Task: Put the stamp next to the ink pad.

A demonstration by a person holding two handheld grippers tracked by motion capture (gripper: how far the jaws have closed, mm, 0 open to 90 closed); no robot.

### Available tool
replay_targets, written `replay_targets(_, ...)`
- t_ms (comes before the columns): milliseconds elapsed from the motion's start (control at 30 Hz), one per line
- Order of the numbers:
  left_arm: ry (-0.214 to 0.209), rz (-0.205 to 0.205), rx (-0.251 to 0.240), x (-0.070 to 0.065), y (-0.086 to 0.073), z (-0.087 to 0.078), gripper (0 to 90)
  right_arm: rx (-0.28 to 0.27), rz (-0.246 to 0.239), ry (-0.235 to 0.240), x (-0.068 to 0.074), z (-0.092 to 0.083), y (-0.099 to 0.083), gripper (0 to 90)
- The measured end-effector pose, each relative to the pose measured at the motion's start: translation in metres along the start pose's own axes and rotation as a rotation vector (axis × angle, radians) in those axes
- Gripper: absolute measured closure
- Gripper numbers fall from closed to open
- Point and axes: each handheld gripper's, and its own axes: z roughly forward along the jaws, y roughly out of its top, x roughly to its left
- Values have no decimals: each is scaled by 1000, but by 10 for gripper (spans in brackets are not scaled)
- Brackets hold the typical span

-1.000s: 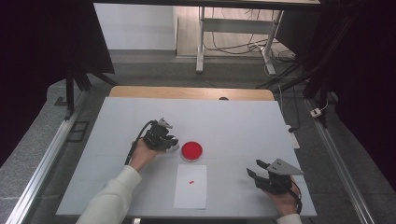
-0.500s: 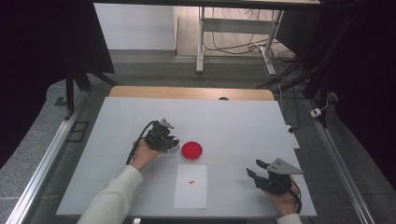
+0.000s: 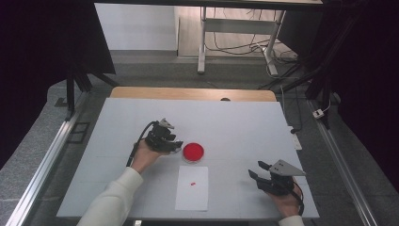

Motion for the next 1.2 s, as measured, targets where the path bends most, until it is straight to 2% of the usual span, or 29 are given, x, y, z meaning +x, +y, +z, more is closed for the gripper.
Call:
replay_targets(300,7,-16,-69,-6,-3,-12,344,-8,3,1,-1,0,0,450)
replay_targets(433,-3,-3,-97,-11,-7,-19,326,-11,1,1,-1,-1,0,450)
replay_targets(500,-34,4,-104,-13,-9,-23,338,-10,2,1,-1,-1,0,449)
replay_targets(633,-52,13,-139,-19,-16,-35,341,-5,1,3,-1,-1,0,447)
replay_targets(967,-30,27,-230,-33,-51,-69,345,-16,-8,16,-2,-4,0,443)
replay_targets(1067,-32,28,-250,-36,-64,-78,347,-18,-19,21,-1,-5,1,443)
replay_targets(1200,-10,36,-270,-40,-80,-87,347,-22,-47,18,-1,-9,1,445)
